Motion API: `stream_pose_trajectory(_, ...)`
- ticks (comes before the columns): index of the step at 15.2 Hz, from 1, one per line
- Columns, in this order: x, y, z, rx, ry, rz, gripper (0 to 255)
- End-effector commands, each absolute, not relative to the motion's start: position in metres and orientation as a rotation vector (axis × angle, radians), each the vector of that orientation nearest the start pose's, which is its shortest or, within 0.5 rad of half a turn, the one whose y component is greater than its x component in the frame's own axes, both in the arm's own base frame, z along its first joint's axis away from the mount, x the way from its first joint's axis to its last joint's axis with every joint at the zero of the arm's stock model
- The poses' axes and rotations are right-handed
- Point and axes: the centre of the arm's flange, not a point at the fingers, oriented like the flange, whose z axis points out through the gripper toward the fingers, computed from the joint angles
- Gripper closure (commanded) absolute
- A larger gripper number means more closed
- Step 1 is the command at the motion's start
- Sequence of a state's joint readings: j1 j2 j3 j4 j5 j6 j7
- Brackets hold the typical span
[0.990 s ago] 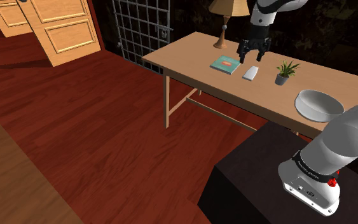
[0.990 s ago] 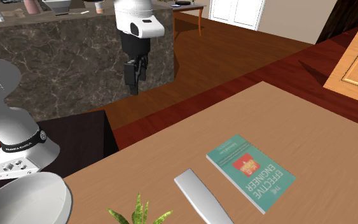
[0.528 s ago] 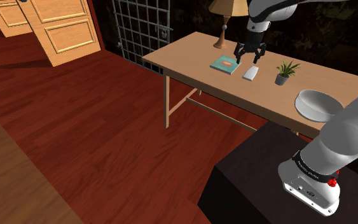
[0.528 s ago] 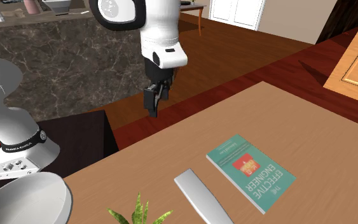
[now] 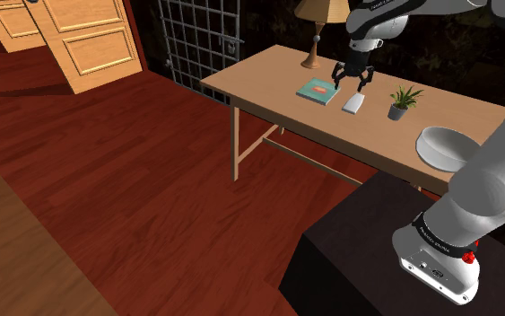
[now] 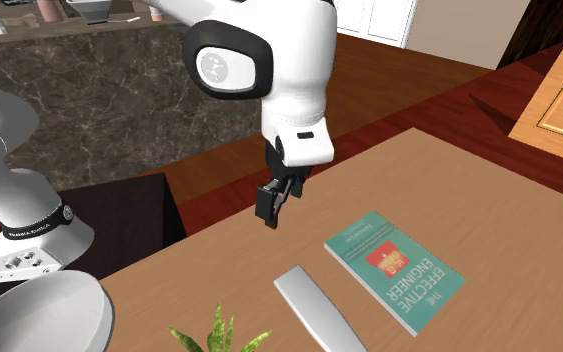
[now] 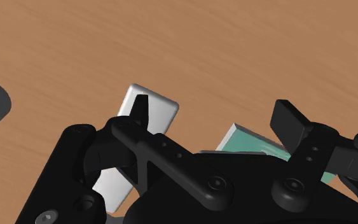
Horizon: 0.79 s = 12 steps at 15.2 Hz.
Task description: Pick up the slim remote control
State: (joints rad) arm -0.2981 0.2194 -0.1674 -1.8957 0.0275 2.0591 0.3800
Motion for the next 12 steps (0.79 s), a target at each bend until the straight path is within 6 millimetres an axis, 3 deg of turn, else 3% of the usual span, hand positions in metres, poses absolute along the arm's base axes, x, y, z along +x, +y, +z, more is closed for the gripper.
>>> stream_pose_trajectory(1,0.545,-0.288,0.373,-2.824,1.395,0.073,0)
stream_pose_trajectory(12,0.553,-0.417,0.311,-2.555,1.832,0.021,0)
